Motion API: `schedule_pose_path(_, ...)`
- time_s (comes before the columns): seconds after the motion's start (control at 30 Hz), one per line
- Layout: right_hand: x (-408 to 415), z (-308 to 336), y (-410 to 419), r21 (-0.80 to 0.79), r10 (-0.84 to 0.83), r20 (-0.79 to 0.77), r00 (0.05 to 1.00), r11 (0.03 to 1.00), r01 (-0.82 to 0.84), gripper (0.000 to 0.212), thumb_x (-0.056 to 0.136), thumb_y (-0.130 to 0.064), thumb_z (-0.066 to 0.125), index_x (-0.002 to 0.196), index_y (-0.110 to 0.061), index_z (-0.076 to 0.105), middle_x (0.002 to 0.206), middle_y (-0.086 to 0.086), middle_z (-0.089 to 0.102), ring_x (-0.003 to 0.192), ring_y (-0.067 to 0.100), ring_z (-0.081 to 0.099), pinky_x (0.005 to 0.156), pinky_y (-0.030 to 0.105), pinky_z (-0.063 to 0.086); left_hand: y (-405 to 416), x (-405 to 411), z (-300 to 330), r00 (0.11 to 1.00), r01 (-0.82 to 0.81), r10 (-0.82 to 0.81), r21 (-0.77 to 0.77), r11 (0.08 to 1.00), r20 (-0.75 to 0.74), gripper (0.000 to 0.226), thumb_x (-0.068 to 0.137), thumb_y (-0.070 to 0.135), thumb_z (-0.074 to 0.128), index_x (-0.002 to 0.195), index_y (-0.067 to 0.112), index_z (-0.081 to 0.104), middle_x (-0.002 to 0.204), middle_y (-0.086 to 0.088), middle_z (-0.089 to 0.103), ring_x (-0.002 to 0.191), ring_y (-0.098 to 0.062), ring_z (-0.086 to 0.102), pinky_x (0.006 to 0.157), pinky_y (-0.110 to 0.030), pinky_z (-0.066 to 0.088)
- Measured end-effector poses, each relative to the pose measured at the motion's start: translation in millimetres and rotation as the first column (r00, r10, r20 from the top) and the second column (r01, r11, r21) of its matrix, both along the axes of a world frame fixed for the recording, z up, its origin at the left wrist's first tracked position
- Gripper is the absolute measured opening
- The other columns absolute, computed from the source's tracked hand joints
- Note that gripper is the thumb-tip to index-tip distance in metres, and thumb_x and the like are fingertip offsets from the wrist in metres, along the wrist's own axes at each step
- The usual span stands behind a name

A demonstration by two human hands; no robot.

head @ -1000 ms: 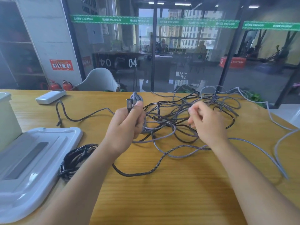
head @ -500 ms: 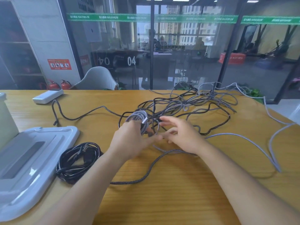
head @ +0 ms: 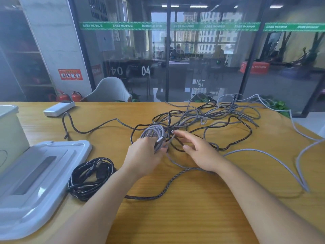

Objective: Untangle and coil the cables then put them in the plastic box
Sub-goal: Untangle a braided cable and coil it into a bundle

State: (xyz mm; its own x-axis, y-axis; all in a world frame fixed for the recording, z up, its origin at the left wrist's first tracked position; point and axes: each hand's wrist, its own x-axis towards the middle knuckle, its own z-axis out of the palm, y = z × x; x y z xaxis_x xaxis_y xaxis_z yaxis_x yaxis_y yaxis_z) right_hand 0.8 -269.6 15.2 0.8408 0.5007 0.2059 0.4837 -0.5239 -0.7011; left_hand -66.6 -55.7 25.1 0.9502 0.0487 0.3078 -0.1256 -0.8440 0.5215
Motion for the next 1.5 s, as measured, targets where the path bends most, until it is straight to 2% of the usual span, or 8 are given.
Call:
schedule_pose_path(0.13, 1, 0, 1, 0.07, -0.066, 0.018, 0.998, 0.995, 0.065, 0.05, 0.109, -0.028, 0.052, 0.151, -0.054, 0.042, 0.136, -0.021, 0.057, 0.12, -0.006, 0.055, 0.096, 0.018, 0.045, 14, -3, 9, 0.98, 0.193, -0.147, -0.466, 0.863, 0.133, 0.014, 0.098, 0.03, 0.073, 0.088, 0.022, 0.077, 0.056, -0.001, 0.041, 0.053, -0.023, 0.032, 0.052, -0.034, 0.03)
schedule_pose_path(0.37, 6, 3, 5, 0.183, -0.107, 0.058, 0.993, 0.978, 0.095, 0.015, 0.105, -0.025, 0.061, 0.116, -0.035, 0.063, 0.101, -0.01, 0.064, 0.085, 0.005, 0.06, 0.077, 0.022, 0.05, 2, -12, 21, 0.948, 0.317, -0.266, -0.438, 0.841, 0.176, 0.01, 0.099, 0.025, 0.071, 0.092, 0.026, 0.079, 0.063, -0.019, 0.054, 0.057, -0.022, 0.041, 0.055, -0.03, 0.035)
schedule_pose_path(0.43, 6, 11, 2, 0.214, -0.179, 0.13, 0.975, 0.965, 0.149, 0.006, 0.103, -0.026, 0.064, 0.106, -0.024, 0.069, 0.097, -0.009, 0.069, 0.086, 0.006, 0.063, 0.082, 0.028, 0.054, 2, -13, 22, 0.956, 0.284, -0.211, -0.477, 0.832, 0.202, 0.011, 0.099, 0.023, 0.071, 0.091, 0.026, 0.079, 0.052, -0.006, 0.049, 0.05, -0.014, 0.04, 0.052, -0.026, 0.034)
schedule_pose_path(0.63, -9, 53, -15, 0.34, -0.344, 0.475, 0.81, 0.921, 0.191, 0.004, 0.098, -0.025, 0.072, 0.096, -0.023, 0.076, 0.088, -0.017, 0.072, 0.086, 0.002, 0.066, 0.075, 0.009, 0.045, 4, -10, 27, 0.973, 0.147, -0.019, -0.555, 0.819, 0.229, 0.011, 0.099, 0.024, 0.07, 0.1, 0.014, 0.075, 0.045, 0.009, 0.035, 0.042, -0.01, 0.026, 0.043, -0.017, 0.028)
schedule_pose_path(0.77, -18, 65, -17, 0.322, -0.386, 0.659, 0.645, 0.92, 0.223, 0.004, 0.099, -0.024, 0.072, 0.098, -0.021, 0.075, 0.085, -0.015, 0.069, 0.074, 0.005, 0.061, 0.07, 0.021, 0.048, 3, -13, 29, 0.972, 0.154, -0.022, -0.558, 0.815, 0.236, 0.009, 0.099, 0.024, 0.07, 0.096, 0.017, 0.074, 0.045, 0.008, 0.035, 0.043, -0.013, 0.026, 0.043, -0.021, 0.027)
schedule_pose_path(1.1, -22, 65, -16, 0.439, -0.353, 0.466, 0.811, 0.889, 0.135, 0.01, 0.101, -0.012, 0.067, 0.107, -0.019, 0.069, 0.105, -0.011, 0.074, 0.098, 0.006, 0.071, 0.086, 0.028, 0.059, 3, -16, 32, 0.964, 0.163, -0.022, -0.521, 0.838, 0.266, 0.008, 0.098, 0.025, 0.072, 0.093, 0.019, 0.074, 0.045, 0.006, 0.036, 0.043, -0.015, 0.025, 0.042, -0.023, 0.026)
schedule_pose_path(1.3, -13, 54, -21, 0.249, -0.25, 0.299, 0.921, 0.952, 0.178, 0.026, 0.098, -0.008, 0.069, 0.11, -0.031, 0.068, 0.103, -0.016, 0.072, 0.095, 0.001, 0.07, 0.087, 0.027, 0.059, 3, -14, 30, 0.973, 0.132, -0.009, -0.527, 0.84, 0.231, 0.007, 0.097, 0.027, 0.073, 0.096, 0.02, 0.073, 0.044, 0.008, 0.037, 0.042, -0.014, 0.029, 0.043, -0.022, 0.031)
schedule_pose_path(1.5, -26, 50, -10, 0.25, -0.133, 0.431, 0.892, 0.968, 0.024, 0.02, 0.103, -0.024, 0.065, 0.122, -0.026, 0.071, 0.121, -0.018, 0.068, 0.119, 0.004, 0.062, 0.103, 0.021, 0.048, 3, -14, 33, 0.974, 0.163, -0.056, -0.512, 0.844, 0.218, 0.013, 0.096, 0.022, 0.074, 0.087, 0.013, 0.072, 0.046, 0.008, 0.032, 0.043, -0.013, 0.028, 0.047, -0.018, 0.034)
